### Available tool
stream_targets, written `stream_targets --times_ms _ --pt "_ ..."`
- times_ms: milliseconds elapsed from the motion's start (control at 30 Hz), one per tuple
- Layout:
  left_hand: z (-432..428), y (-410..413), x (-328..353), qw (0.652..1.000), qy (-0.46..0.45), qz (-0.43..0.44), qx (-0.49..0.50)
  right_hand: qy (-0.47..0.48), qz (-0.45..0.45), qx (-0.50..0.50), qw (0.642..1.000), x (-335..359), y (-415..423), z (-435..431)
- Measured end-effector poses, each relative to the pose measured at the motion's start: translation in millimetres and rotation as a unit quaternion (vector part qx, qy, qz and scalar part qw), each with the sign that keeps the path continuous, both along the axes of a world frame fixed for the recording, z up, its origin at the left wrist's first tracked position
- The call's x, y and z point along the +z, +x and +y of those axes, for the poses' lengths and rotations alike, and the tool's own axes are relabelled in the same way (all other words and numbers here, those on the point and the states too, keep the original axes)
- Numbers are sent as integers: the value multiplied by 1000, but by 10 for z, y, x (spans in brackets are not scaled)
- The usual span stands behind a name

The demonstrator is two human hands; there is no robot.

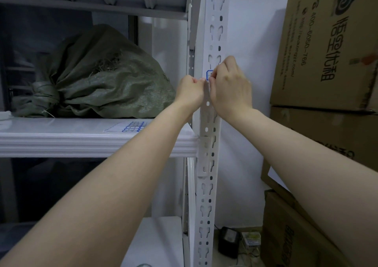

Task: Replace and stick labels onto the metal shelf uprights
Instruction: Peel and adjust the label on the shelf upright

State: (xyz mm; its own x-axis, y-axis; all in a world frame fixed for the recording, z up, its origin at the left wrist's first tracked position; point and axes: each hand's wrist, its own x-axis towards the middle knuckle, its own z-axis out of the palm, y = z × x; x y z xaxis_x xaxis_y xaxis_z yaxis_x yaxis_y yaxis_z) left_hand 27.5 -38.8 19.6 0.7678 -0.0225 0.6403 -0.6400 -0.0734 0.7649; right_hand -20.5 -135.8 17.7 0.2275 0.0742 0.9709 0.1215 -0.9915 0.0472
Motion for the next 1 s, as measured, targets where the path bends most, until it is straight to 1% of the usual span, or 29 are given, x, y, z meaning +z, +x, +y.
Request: stream_targets --times_ms 167,467,700,1000 --pt "4 -30 -8 1000 5 5 10 34 -12 34 999 -16 55 -11" --pt "4 -74 -15 1000 7 17 15 59 -30 50 997 -61 44 -6" --pt "4 -105 -16 1000 7 25 16 49 -15 24 998 -39 69 -25" --pt "6 -104 -26 1000 3 20 17 71 -8 23 997 -81 -29 -46"
